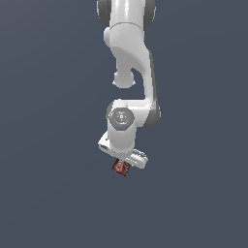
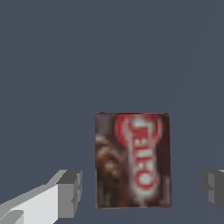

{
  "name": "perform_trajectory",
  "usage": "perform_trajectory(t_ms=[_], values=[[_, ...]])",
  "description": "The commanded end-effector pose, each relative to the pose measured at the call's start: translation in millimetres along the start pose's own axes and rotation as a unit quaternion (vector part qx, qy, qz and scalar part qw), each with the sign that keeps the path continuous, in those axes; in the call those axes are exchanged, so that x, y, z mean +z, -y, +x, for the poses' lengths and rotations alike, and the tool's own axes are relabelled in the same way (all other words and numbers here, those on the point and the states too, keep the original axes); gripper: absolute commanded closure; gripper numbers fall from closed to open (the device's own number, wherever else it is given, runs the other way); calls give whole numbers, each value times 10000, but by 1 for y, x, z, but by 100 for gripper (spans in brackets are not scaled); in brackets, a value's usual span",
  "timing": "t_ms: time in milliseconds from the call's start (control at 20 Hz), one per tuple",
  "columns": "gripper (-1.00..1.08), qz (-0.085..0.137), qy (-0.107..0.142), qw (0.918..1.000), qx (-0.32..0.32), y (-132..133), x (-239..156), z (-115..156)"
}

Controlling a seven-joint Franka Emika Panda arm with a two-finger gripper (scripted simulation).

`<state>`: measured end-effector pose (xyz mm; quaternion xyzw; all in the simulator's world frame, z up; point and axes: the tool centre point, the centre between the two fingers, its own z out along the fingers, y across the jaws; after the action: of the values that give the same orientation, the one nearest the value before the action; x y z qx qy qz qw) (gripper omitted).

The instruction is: Pick up the object and move it to a goal position.

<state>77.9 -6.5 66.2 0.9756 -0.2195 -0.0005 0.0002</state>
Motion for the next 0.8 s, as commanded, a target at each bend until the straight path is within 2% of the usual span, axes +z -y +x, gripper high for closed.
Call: perform_trajectory(t_ms=[0,500,750], values=[[-92,1,-2,10000,0,0,1,0],[-92,3,-4,10000,22,0,44,0],[-92,3,-5,10000,26,0,51,1]])
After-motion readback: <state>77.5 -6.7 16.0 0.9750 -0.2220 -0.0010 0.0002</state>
